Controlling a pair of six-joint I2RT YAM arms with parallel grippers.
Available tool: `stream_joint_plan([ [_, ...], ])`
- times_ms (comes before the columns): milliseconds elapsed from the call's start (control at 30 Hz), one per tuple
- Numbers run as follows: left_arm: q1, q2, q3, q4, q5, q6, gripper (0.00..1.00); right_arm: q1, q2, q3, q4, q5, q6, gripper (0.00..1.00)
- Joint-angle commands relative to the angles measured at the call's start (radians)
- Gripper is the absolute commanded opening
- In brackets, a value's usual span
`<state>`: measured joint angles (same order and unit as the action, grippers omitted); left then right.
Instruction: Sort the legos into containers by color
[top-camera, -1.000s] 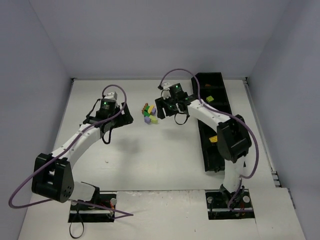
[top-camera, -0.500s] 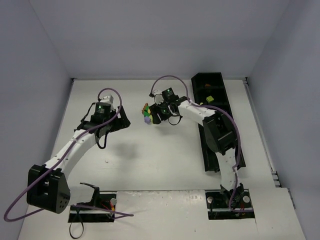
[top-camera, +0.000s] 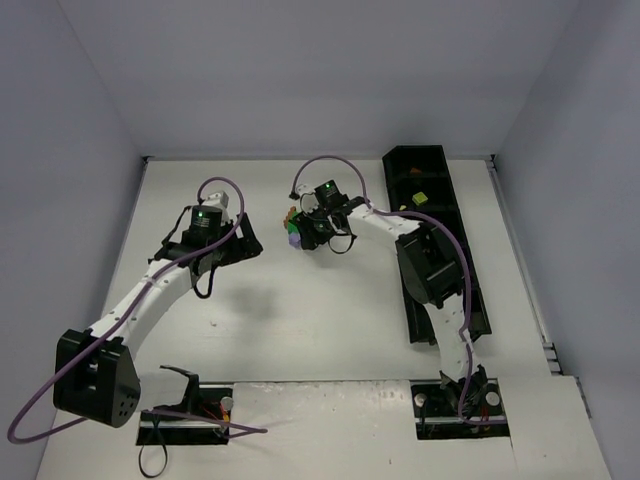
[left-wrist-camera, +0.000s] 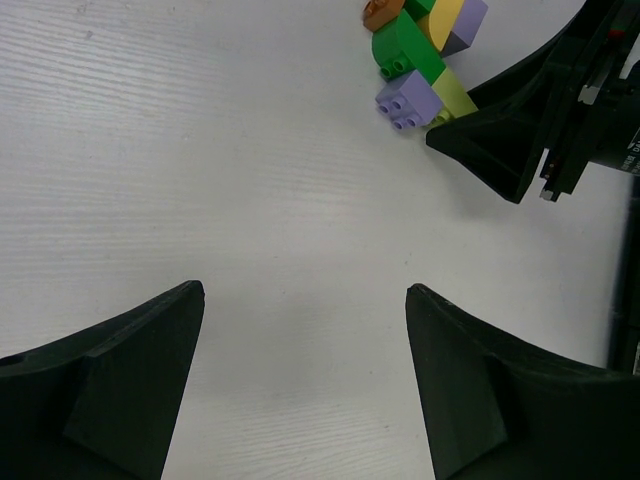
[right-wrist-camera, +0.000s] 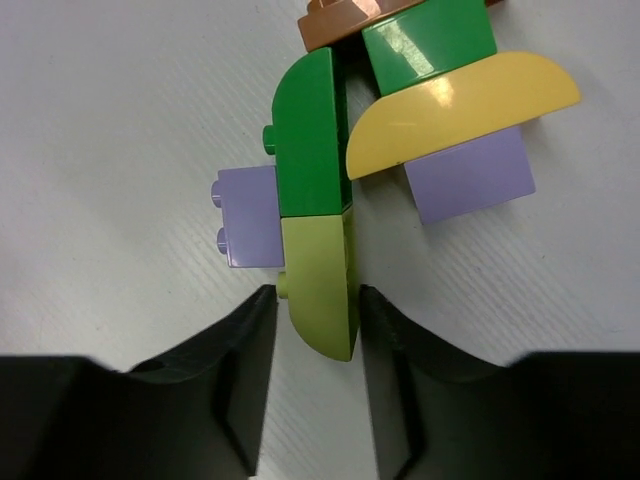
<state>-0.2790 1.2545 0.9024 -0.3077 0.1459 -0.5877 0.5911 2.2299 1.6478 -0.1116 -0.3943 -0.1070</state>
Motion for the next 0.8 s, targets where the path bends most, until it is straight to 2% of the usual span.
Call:
stream_joint_plan([
  [0, 0.009, -0.030, 0.009, 0.021, 0.020, -0.014, 0.75, 0.007, -0.021, 0.006, 0.047, 0.028, 0.001, 0.31],
  [33, 0.009, -0.029, 0.012, 0.024, 0.024, -0.020, 0.75, 0.009, -0.030, -0.002, 0.062, 0.032, 0.003, 0.26],
  [67, 0.009, -0.026, 0.015, 0.027, 0.029, -0.024, 0.75, 0.012, -0.038, -0.012, 0.069, 0.038, 0.006, 0.13],
  [133, 0.009, -0.021, 0.024, 0.035, 0.049, -0.044, 0.75, 0.016, -0.073, -0.040, 0.087, 0.055, 0.010, 0.00],
  [533, 0.008, 0.040, 0.102, 0.142, 0.198, -0.175, 0.75, 0.076, -0.389, -0.293, 0.291, 0.106, 0.148, 0.00],
  [767, 0.008, 0.074, 0.090, 0.300, 0.299, -0.238, 0.75, 0.090, -0.499, -0.355, 0.355, 0.098, 0.213, 0.00],
])
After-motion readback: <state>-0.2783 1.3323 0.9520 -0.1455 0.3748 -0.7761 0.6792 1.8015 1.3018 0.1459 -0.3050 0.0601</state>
